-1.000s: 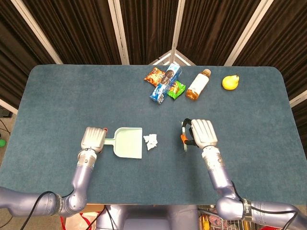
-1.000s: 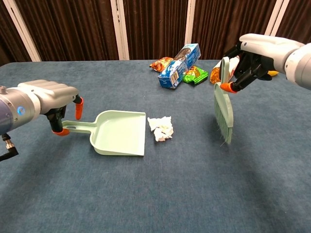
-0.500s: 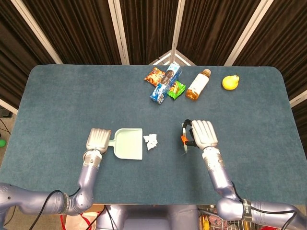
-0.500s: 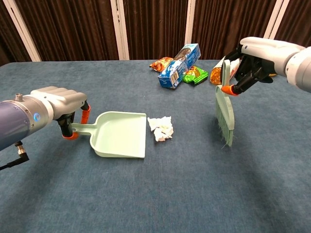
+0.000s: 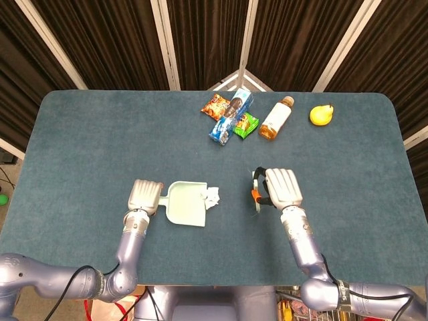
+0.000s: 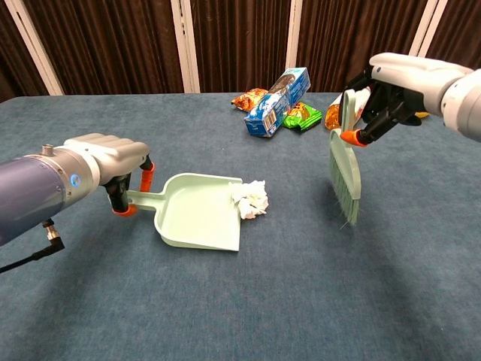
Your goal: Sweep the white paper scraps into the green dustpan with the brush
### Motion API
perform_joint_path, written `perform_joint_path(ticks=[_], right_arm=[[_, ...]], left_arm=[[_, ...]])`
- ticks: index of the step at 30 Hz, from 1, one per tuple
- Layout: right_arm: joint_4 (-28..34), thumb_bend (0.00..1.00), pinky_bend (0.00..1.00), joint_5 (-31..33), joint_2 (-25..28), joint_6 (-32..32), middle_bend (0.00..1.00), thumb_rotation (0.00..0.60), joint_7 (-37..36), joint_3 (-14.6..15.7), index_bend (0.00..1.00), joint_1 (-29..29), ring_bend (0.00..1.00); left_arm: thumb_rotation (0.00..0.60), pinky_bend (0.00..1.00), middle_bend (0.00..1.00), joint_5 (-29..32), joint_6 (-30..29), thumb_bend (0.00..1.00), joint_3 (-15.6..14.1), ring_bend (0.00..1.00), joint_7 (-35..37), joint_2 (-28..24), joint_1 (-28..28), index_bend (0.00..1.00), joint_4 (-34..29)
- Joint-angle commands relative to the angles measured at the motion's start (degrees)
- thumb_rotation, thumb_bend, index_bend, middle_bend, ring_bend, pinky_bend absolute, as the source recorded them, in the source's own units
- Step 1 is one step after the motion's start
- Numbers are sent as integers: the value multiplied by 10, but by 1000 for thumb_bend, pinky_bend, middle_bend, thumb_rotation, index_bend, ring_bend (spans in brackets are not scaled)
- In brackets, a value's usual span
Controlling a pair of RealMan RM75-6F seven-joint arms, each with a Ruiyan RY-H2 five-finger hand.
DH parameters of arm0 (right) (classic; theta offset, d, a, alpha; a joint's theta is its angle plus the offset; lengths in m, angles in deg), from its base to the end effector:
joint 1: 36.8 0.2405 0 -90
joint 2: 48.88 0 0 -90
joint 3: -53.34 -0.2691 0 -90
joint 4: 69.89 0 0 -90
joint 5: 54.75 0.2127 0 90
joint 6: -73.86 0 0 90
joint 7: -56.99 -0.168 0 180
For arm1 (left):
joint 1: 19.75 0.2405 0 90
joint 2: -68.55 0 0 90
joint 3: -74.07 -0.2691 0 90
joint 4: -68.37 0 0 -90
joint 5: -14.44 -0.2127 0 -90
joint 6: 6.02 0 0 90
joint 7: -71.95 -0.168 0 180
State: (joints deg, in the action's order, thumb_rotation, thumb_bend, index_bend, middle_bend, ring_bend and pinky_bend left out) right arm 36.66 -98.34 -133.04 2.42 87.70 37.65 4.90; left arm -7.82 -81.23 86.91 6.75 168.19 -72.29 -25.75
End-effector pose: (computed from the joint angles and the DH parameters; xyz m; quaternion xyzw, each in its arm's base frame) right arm -0.1224 -0.3549 0.0251 0.6282 -0.4778 0.4032 0.4631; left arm -0.1208 0.3533 -0.0685 -0.7409 -0.3706 -0.1598 0.5368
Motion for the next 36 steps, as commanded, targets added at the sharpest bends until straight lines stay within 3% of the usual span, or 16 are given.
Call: perform_joint_path(ticks=[1,10,22,36], right_arm=[[-6,520,887,5,-4,1,933,600,4,1,817,2,978],[-3,522,887,17,-27,5,933,600,15,0,816,14,978],[34,525,887,51,-70,33,933,600,6,-26,816,48,978],[108,525,887,27,-38,42,933,600,-33,-59,816,62,978]], left_arm=[[600,1000,1000,12,-7,568,5,1000,-11,7,-8,628,-1],[600,1000,1000,28,-16,569,14,1000,-24,20,-22,630,3],[600,1000,1000,41,-18,571,21,1000,-31,45,-38,630,19],[600,1000,1000,46,-26,571,31,1000,-38,57,-50,632,21]])
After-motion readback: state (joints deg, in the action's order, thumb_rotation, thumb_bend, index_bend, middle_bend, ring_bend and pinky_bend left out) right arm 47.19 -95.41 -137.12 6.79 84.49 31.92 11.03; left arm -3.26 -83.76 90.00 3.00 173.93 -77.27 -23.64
